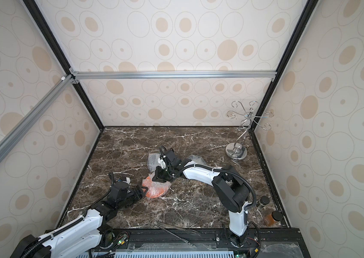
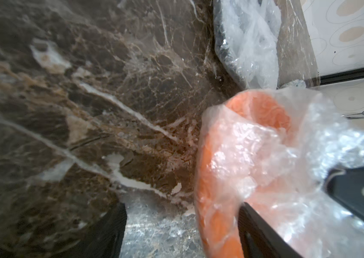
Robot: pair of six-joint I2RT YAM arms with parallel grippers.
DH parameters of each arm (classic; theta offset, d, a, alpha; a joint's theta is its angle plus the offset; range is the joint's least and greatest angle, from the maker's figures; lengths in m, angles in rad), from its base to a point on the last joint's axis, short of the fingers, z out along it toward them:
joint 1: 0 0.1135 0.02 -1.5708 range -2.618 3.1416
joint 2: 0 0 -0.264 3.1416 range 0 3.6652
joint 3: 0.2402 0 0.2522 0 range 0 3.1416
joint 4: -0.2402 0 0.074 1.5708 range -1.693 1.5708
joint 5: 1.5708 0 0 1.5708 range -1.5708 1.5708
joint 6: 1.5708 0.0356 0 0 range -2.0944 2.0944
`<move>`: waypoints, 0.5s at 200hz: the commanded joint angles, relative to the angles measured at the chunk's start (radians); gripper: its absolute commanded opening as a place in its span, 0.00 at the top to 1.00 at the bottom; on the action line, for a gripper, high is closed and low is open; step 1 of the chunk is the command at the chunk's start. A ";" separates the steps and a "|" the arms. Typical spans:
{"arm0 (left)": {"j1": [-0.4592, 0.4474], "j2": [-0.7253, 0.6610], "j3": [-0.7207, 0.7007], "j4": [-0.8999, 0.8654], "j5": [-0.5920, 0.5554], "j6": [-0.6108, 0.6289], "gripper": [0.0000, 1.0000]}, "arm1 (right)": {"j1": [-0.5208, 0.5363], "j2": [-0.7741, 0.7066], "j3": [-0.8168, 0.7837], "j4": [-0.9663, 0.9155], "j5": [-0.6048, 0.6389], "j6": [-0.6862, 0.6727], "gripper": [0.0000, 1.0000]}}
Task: Unpack dinner plates from bubble wrap
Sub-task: Unwrap the bubble wrap at the center of the board.
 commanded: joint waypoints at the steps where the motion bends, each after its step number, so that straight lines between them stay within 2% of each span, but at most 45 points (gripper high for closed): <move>1: -0.003 -0.033 -0.012 -0.024 0.029 -0.011 0.17 | -0.005 0.029 -0.024 0.030 0.024 0.047 1.00; 26: -0.004 -0.034 -0.012 0.006 0.065 -0.013 0.13 | -0.005 0.049 -0.038 0.036 0.037 0.065 1.00; 63: -0.005 -0.001 -0.023 0.046 0.099 -0.009 0.13 | -0.005 0.057 -0.063 0.052 0.052 0.093 1.00; 100: -0.006 0.024 -0.065 0.098 0.102 -0.005 0.21 | -0.005 0.057 -0.087 0.084 0.057 0.122 1.00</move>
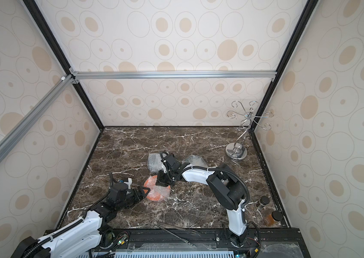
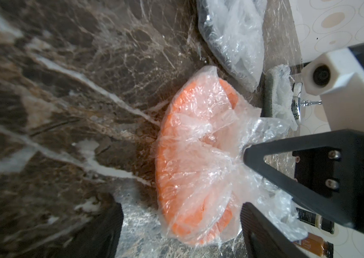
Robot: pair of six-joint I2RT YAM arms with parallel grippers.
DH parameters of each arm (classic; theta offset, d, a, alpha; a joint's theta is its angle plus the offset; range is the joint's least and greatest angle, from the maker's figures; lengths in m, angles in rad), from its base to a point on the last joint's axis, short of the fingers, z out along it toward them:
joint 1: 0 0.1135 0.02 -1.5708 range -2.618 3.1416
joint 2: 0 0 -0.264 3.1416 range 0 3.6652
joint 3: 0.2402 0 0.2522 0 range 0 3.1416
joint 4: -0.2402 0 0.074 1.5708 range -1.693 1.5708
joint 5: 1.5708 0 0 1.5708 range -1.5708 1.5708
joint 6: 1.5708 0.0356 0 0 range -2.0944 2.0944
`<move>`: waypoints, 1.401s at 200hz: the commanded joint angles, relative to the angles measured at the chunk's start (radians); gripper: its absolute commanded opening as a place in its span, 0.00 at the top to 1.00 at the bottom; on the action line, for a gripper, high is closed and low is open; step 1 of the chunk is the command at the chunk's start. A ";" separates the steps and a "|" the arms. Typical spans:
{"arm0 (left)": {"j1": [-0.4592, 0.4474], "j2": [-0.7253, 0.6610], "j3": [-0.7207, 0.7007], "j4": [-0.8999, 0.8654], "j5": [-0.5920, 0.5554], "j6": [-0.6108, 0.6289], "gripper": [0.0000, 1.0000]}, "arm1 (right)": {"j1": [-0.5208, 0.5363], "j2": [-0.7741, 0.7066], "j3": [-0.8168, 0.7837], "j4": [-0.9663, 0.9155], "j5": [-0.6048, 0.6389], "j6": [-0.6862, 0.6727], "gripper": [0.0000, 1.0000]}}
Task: Unpack dinner plates from bubble wrap
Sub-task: Unwrap the bubble wrap at the center of the board.
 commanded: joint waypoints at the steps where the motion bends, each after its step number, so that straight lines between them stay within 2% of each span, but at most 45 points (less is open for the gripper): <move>1: -0.005 0.022 -0.037 0.032 0.016 -0.002 0.22 | -0.004 0.007 -0.021 0.031 0.015 0.050 1.00; 62: -0.005 0.149 -0.077 0.173 0.028 0.014 0.31 | -0.002 0.003 -0.026 0.042 0.010 0.058 1.00; 101: -0.006 0.242 -0.065 0.235 0.036 0.025 0.48 | -0.001 -0.005 -0.031 0.054 0.010 0.066 1.00; 147: -0.006 0.288 -0.069 0.253 0.030 0.039 0.51 | -0.001 -0.007 -0.034 0.078 0.006 0.084 1.00; 165: -0.006 0.301 -0.072 0.255 0.022 0.043 0.65 | -0.001 -0.006 -0.031 0.082 0.004 0.089 1.00; 178: -0.006 0.310 -0.076 0.257 0.018 0.043 0.79 | -0.001 -0.006 -0.029 0.084 0.003 0.091 1.00; 211: -0.006 0.322 -0.072 0.249 0.011 0.046 1.00 | -0.001 -0.011 -0.029 0.105 -0.015 0.101 1.00; 280: -0.005 0.362 -0.039 0.191 -0.005 0.059 1.00 | -0.003 -0.030 -0.025 0.257 -0.157 0.178 1.00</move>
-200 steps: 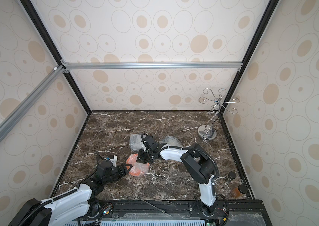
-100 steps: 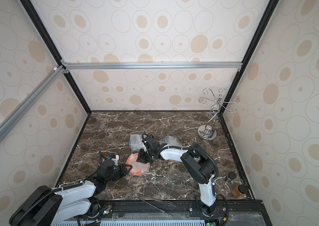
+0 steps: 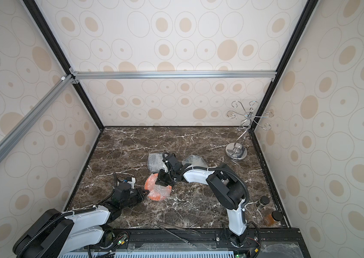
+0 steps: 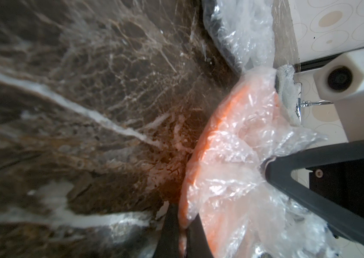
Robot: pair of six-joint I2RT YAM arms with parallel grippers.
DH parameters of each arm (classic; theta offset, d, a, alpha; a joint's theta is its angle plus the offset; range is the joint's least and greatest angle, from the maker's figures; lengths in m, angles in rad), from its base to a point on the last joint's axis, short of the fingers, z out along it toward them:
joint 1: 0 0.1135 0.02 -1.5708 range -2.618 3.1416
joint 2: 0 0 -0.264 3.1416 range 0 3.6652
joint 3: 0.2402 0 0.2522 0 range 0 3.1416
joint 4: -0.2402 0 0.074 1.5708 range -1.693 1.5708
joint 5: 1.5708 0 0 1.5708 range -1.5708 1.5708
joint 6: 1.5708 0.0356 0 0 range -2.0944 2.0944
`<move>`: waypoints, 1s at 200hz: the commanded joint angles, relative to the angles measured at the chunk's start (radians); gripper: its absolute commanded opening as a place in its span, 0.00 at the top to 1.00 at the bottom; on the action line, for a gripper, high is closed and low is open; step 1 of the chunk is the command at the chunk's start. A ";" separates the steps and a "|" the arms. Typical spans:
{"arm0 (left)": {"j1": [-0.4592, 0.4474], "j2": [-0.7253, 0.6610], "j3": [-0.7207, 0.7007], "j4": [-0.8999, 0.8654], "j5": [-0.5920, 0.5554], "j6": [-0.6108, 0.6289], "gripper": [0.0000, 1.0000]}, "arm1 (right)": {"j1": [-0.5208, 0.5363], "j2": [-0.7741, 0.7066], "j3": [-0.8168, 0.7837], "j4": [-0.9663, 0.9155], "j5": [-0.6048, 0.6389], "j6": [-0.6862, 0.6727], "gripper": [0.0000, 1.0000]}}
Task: Unpack dinner plates from bubble wrap
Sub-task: Unwrap the bubble wrap at the center of the board.
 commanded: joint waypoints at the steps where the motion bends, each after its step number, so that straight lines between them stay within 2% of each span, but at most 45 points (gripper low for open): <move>1: -0.008 0.046 0.001 -0.171 -0.021 0.040 1.00 | 0.009 -0.031 0.008 0.156 -0.114 0.071 1.00; 55: -0.008 0.073 0.018 -0.254 -0.047 0.034 1.00 | 0.005 -0.045 -0.014 0.331 -0.232 0.157 1.00; 200: -0.008 0.102 0.037 -0.345 -0.085 0.021 1.00 | -0.059 -0.112 -0.144 0.676 -0.319 0.362 1.00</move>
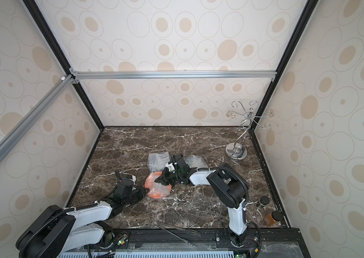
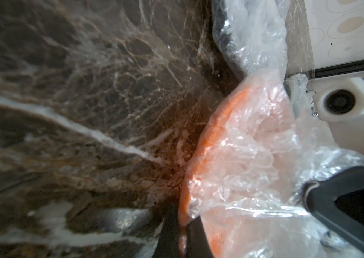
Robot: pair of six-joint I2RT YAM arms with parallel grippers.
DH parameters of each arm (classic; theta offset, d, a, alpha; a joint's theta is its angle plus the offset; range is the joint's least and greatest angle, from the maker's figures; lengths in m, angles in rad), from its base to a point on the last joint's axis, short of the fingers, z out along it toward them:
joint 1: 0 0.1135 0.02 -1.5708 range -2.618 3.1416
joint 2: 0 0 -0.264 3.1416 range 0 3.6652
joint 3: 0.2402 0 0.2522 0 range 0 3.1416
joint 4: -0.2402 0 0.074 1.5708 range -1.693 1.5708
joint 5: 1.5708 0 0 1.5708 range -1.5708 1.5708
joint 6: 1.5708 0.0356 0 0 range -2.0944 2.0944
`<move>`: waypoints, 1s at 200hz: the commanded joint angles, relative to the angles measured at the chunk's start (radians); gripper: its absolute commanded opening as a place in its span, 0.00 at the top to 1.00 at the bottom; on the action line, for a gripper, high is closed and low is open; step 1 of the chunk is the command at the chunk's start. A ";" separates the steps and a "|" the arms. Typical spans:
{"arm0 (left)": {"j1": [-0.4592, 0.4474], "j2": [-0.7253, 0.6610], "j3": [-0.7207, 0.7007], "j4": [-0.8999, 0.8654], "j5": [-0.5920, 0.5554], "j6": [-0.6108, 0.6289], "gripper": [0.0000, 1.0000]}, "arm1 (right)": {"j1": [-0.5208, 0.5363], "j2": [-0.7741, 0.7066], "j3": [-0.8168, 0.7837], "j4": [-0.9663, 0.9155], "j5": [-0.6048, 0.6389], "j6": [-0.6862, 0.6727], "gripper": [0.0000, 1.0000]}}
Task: Unpack dinner plates from bubble wrap
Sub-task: Unwrap the bubble wrap at the center of the board.
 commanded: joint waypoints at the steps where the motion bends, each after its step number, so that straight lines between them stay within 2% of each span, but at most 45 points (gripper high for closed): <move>1: -0.009 0.056 -0.038 -0.245 -0.041 0.036 1.00 | 0.004 -0.103 0.024 0.282 -0.120 0.109 1.00; 22: -0.009 0.063 -0.038 -0.244 -0.040 0.035 1.00 | -0.001 -0.108 0.022 0.317 -0.127 0.131 1.00; 105: -0.009 0.060 -0.045 -0.238 -0.041 0.031 1.00 | -0.026 -0.159 0.002 0.253 -0.131 0.085 1.00; 148: -0.009 0.050 -0.046 -0.239 -0.039 0.028 1.00 | -0.067 -0.221 -0.002 0.013 -0.129 -0.080 1.00; 176: -0.009 0.051 -0.046 -0.230 -0.034 0.028 1.00 | -0.098 -0.258 0.009 -0.220 -0.102 -0.241 0.91; 200: -0.009 0.055 -0.044 -0.221 -0.029 0.027 1.00 | -0.124 -0.293 0.042 -0.440 -0.067 -0.389 0.74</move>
